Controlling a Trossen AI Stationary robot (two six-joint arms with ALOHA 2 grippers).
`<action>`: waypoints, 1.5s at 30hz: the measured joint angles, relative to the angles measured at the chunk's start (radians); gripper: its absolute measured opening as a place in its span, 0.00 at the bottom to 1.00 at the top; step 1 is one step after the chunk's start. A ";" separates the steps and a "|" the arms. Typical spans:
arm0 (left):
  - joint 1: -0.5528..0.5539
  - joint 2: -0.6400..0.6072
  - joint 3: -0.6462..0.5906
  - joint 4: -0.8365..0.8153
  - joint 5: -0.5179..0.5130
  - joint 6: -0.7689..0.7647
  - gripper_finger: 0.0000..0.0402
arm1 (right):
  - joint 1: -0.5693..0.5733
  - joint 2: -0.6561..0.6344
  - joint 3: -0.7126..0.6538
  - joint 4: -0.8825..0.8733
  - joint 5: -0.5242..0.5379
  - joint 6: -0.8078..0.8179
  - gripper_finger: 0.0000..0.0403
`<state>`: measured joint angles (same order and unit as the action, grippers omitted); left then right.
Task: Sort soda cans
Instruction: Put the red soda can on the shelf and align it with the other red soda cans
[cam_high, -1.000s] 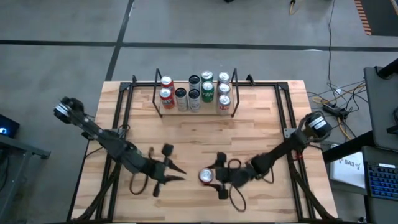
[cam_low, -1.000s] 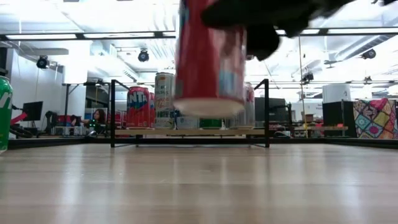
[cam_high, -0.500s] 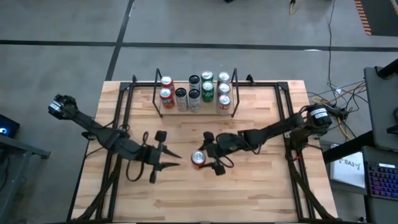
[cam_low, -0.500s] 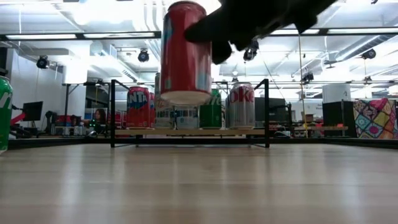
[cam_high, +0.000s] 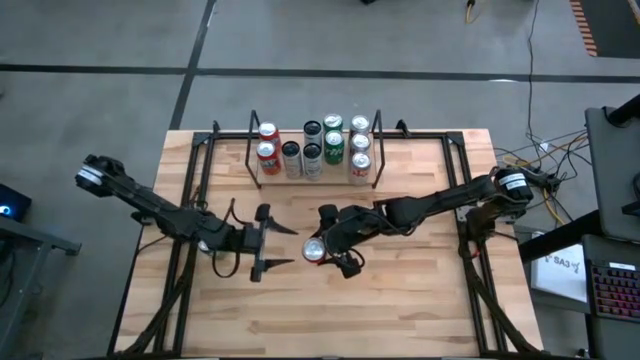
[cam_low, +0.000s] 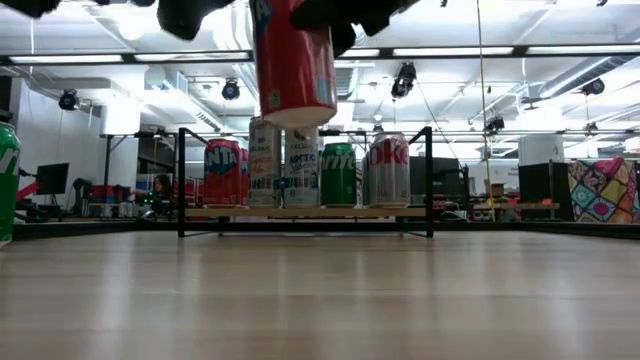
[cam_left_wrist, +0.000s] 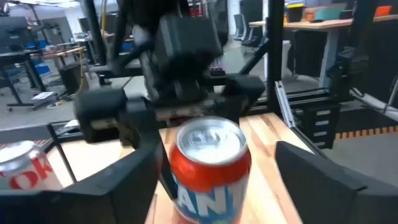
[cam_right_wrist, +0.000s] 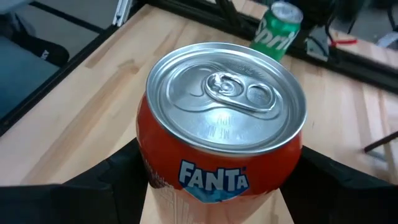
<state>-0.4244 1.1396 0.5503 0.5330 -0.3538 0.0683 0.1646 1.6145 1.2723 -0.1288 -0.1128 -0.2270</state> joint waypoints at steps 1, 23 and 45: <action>0.000 0.008 -0.017 0.030 0.005 0.000 0.76 | 0.000 0.002 0.006 0.003 0.000 -0.006 0.68; 0.020 0.321 0.024 0.310 -0.064 0.009 0.85 | -0.015 0.026 0.031 -0.017 0.010 -0.076 0.68; 0.021 0.345 0.017 0.364 -0.157 -0.013 0.68 | -0.017 0.028 0.031 0.002 0.071 -0.048 0.85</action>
<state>-0.4030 1.4849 0.5678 0.8968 -0.5109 0.0552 0.1474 1.6421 1.3033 -0.1273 -0.0420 -0.2751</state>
